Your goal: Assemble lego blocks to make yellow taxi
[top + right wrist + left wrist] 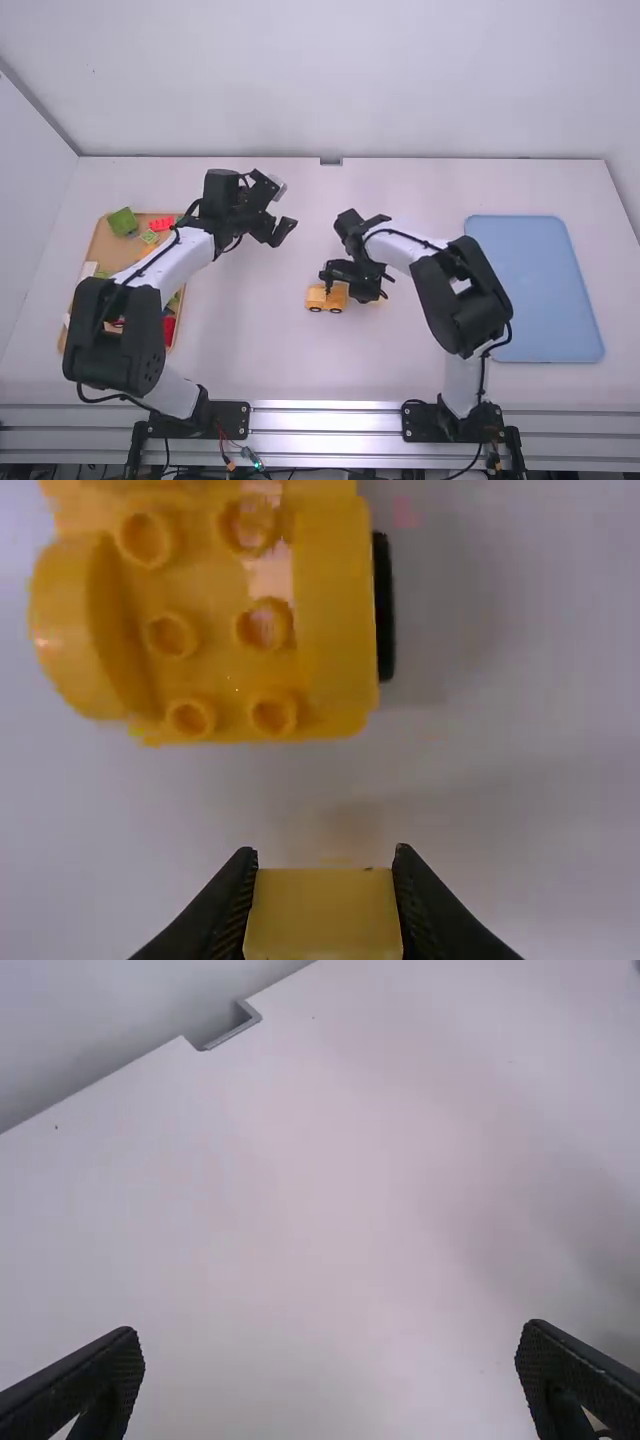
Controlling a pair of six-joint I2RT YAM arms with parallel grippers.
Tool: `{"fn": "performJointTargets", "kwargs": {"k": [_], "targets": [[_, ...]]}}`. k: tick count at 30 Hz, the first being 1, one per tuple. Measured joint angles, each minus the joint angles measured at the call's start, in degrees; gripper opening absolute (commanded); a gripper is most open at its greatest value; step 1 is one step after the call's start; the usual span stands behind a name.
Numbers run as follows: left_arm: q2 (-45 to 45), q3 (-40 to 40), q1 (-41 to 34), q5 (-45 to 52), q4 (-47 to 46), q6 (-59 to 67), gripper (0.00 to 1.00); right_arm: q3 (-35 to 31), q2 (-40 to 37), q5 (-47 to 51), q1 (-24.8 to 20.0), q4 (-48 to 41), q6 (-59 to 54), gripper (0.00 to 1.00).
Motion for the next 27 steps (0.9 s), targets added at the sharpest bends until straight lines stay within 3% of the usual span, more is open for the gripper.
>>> {"fn": "performJointTargets", "kwargs": {"k": [9,15,17,19,22,27], "targets": [[0.0,0.0,0.0,-0.2,-0.02,-0.02,0.99,-0.96,0.0,0.83,0.22,0.5,0.0,0.02],[0.0,-0.02,0.0,-0.63,0.2,0.0,0.99,-1.42,0.0,1.05,0.22,1.46,0.13,0.48],[0.02,-0.02,0.02,-0.61,0.46,-0.02,0.99,-1.64,0.0,1.2,0.2,1.49,0.2,0.57],[0.0,-0.02,0.0,-0.63,0.68,0.0,0.99,-1.7,0.0,1.38,0.2,1.68,0.26,0.8],[0.0,0.0,0.0,-0.66,0.87,0.0,0.99,-1.7,0.0,1.86,0.2,1.97,0.33,0.99],[0.0,-0.02,0.02,-0.63,0.9,-0.02,0.99,-1.73,-1.18,2.25,0.2,3.37,0.2,0.99]]}}
